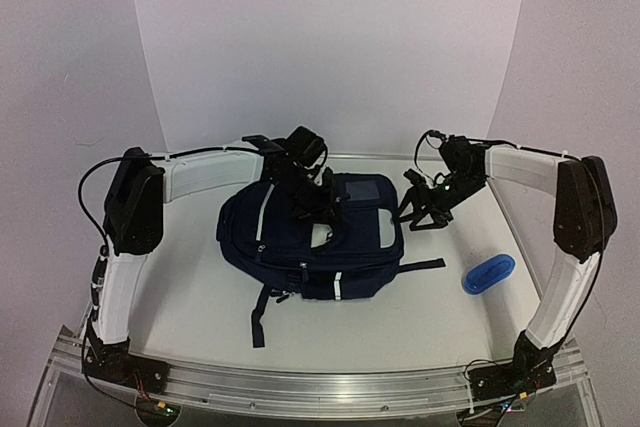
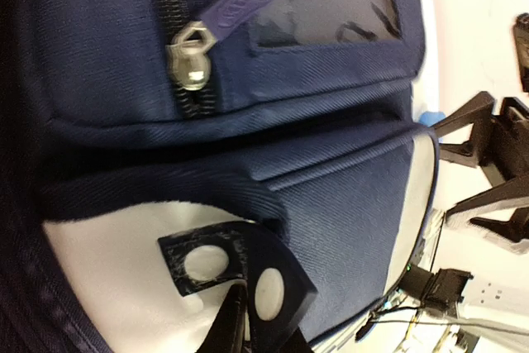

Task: Pack the student bag
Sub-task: Adjust the student bag at the center of the board.

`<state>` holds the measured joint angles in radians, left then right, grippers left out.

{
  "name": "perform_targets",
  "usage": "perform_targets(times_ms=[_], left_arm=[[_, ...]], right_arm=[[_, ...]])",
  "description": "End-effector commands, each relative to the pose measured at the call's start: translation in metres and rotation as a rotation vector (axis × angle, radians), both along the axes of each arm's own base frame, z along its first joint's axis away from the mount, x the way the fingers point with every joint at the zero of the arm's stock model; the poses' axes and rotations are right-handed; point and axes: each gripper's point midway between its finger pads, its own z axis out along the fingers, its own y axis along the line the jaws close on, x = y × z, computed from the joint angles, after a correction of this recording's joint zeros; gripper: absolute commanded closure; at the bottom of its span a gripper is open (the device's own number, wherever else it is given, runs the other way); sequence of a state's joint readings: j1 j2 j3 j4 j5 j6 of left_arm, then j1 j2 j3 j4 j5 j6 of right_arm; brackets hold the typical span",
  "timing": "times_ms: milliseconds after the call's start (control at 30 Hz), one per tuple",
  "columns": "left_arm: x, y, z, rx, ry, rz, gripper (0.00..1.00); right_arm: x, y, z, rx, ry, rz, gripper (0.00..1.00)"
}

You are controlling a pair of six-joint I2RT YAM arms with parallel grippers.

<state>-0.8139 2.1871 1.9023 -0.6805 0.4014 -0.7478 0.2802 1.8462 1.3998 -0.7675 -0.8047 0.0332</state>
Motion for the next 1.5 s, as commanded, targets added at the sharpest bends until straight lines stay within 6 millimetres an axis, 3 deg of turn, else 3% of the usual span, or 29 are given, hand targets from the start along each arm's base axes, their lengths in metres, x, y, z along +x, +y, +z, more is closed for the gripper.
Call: perform_targets(times_ms=[0, 100, 200, 300, 367, 433, 600, 800, 1000, 1133, 1267, 1333, 1467], left_arm=[[-0.001, -0.018, -0.012, 0.017, 0.012, -0.073, 0.75], [0.002, -0.025, -0.002, -0.001, -0.004, -0.093, 0.57], [0.008, -0.029, 0.029, -0.048, -0.056, -0.083, 0.35], [0.013, -0.02, 0.059, -0.06, -0.12, -0.038, 0.08], [0.015, -0.005, 0.07, -0.037, -0.156, 0.013, 0.01], [0.012, 0.015, 0.075, -0.009, -0.159, 0.062, 0.0], [-0.005, 0.081, 0.067, 0.093, -0.127, 0.215, 0.0], [-0.035, 0.152, 0.033, 0.219, -0.039, 0.396, 0.0], [-0.056, 0.214, 0.001, 0.338, 0.023, 0.556, 0.0], [-0.057, 0.236, -0.01, 0.327, 0.041, 0.603, 0.0], [-0.038, 0.237, 0.01, 0.26, -0.021, 0.583, 0.0], [-0.024, 0.237, 0.023, 0.227, -0.042, 0.561, 0.0], [0.012, 0.246, 0.04, 0.183, -0.064, 0.547, 0.0]], right_arm=[[-0.007, 0.004, 0.003, 0.023, 0.004, 0.065, 0.24], [-0.008, 0.008, 0.004, 0.05, 0.027, 0.074, 0.2], [-0.011, 0.01, -0.002, 0.06, 0.057, 0.081, 0.17], [-0.016, 0.009, -0.017, 0.05, 0.102, 0.089, 0.16], [-0.018, 0.009, -0.024, 0.047, 0.119, 0.096, 0.16], [-0.021, 0.009, -0.026, 0.052, 0.116, 0.11, 0.16], [-0.027, 0.008, -0.016, 0.061, 0.057, 0.155, 0.15], [-0.04, 0.009, -0.019, 0.074, 0.059, 0.19, 0.15], [-0.051, 0.026, -0.026, 0.054, 0.047, 0.258, 0.16], [-0.049, 0.026, -0.04, 0.002, 0.034, 0.269, 0.18], [-0.041, 0.013, -0.051, -0.06, 0.023, 0.261, 0.21], [-0.031, 0.007, -0.039, -0.036, 0.002, 0.249, 0.19], [0.007, 0.007, 0.002, 0.015, -0.089, 0.2, 0.14]])
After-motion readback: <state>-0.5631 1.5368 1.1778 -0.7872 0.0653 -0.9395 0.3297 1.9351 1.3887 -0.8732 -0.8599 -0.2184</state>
